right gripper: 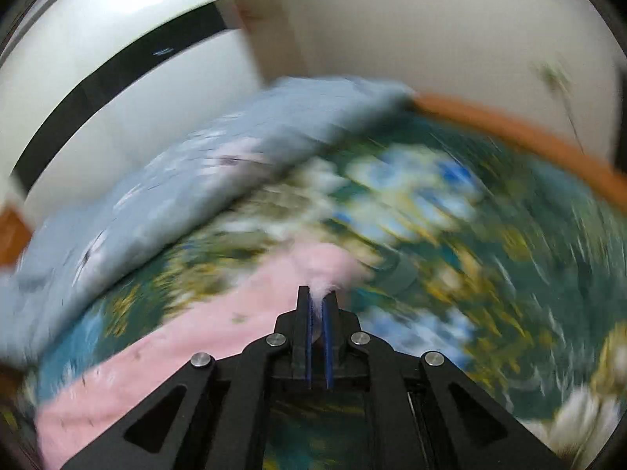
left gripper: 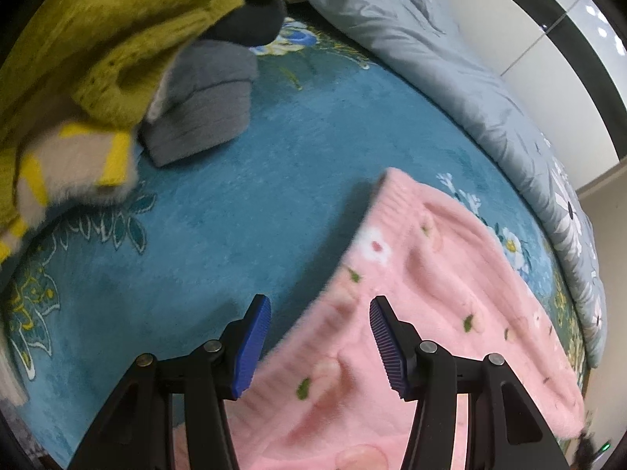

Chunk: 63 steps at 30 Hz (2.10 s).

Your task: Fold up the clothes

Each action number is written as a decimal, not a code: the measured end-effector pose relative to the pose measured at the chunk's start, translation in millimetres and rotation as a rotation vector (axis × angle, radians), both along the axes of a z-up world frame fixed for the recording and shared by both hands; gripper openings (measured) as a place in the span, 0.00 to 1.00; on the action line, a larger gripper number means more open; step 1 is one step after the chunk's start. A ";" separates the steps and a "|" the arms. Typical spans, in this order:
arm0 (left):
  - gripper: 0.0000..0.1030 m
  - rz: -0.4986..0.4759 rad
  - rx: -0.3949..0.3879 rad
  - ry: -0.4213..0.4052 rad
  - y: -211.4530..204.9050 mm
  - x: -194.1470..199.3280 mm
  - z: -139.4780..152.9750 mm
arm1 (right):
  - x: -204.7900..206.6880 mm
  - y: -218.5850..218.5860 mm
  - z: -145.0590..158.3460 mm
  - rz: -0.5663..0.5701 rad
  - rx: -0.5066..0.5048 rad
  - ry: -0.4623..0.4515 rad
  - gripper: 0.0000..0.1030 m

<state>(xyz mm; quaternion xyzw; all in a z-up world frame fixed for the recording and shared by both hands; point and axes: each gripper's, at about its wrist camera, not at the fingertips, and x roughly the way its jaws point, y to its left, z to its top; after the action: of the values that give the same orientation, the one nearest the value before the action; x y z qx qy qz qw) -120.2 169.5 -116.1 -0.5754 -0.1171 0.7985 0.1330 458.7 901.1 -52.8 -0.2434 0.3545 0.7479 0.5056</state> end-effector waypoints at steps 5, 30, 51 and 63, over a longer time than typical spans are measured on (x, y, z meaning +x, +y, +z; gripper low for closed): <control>0.55 -0.009 0.017 -0.016 0.7 3.9 -0.6 | 7.6 -4.1 -27.4 -0.035 -0.067 -0.111 0.05; 0.56 -0.061 0.047 -0.095 -24.6 16.6 -12.5 | -167.9 -162.0 -21.8 0.788 -0.117 -0.109 0.42; 0.57 -0.042 0.117 -0.146 -54.3 33.9 -21.1 | -196.9 -233.7 -22.4 1.049 0.156 -0.374 0.07; 0.57 -0.024 0.146 -0.125 -93.9 62.1 -3.7 | -163.9 -245.2 -11.1 0.905 0.128 -0.289 0.15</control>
<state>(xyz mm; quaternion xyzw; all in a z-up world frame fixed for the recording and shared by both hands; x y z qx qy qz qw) -58.1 75.6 -119.8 -0.6141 -0.1761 0.7488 0.1764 294.8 655.9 -63.9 -0.4431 0.0926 0.8718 0.1871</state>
